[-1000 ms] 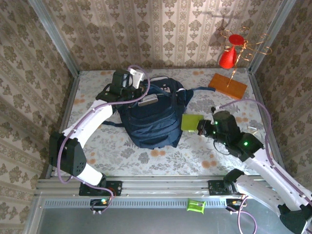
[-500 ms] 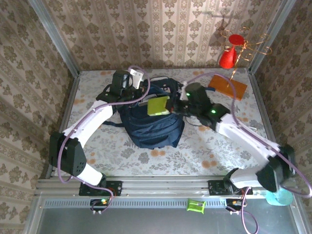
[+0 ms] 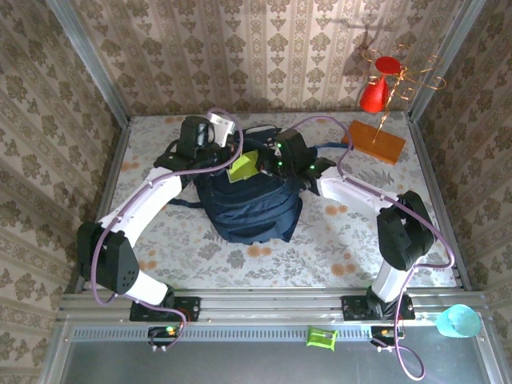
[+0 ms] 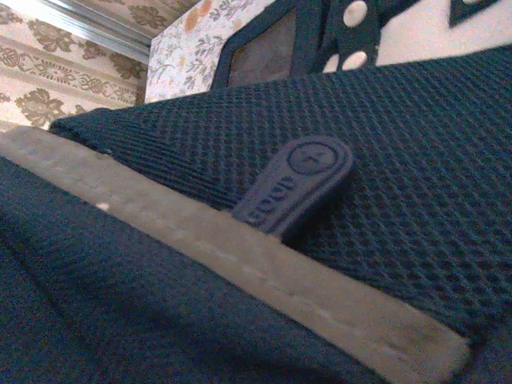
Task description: Pack the student bag
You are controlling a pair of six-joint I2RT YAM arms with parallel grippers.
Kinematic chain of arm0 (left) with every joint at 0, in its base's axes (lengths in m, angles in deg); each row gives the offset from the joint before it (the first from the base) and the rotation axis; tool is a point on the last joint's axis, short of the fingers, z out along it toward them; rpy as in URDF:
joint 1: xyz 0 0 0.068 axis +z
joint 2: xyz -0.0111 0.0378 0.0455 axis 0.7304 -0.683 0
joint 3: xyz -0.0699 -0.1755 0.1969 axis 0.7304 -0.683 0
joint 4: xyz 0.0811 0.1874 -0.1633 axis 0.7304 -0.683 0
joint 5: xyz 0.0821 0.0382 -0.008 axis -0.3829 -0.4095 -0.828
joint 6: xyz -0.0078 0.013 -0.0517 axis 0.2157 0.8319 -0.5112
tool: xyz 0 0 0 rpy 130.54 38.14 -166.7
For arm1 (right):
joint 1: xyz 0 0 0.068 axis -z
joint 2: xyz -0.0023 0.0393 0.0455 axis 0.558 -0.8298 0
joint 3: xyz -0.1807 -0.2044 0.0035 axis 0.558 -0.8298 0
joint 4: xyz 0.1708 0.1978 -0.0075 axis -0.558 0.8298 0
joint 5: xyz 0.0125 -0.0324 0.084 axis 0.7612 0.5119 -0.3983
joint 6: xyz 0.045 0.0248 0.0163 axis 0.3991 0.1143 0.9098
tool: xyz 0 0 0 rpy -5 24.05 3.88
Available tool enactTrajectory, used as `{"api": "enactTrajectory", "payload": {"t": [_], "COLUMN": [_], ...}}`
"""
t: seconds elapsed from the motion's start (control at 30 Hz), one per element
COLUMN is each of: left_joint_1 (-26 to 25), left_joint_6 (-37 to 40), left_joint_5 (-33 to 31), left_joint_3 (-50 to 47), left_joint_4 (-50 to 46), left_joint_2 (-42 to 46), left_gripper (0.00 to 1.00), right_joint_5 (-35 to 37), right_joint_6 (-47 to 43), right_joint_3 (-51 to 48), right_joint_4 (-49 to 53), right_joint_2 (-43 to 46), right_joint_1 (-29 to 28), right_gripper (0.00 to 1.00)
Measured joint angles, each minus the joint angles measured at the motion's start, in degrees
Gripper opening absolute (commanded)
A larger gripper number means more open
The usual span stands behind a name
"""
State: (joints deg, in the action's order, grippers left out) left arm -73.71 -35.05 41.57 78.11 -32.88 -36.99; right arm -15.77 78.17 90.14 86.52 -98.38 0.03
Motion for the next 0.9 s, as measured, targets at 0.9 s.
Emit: {"api": "enactTrajectory", "payload": {"t": [0.9], "left_joint_1": [0.1], "left_joint_6": [0.0], "left_joint_5": [-0.7], "left_joint_3": [0.0], "left_joint_4": [0.7], "left_joint_2": [0.0], "left_gripper": [0.0], "right_joint_5": [4.0], "right_joint_6": [-4.1], "right_joint_3": [0.3], "right_joint_4": [3.8], "right_joint_2": [1.4], "right_joint_1": [-0.1], "right_gripper": [0.09]}}
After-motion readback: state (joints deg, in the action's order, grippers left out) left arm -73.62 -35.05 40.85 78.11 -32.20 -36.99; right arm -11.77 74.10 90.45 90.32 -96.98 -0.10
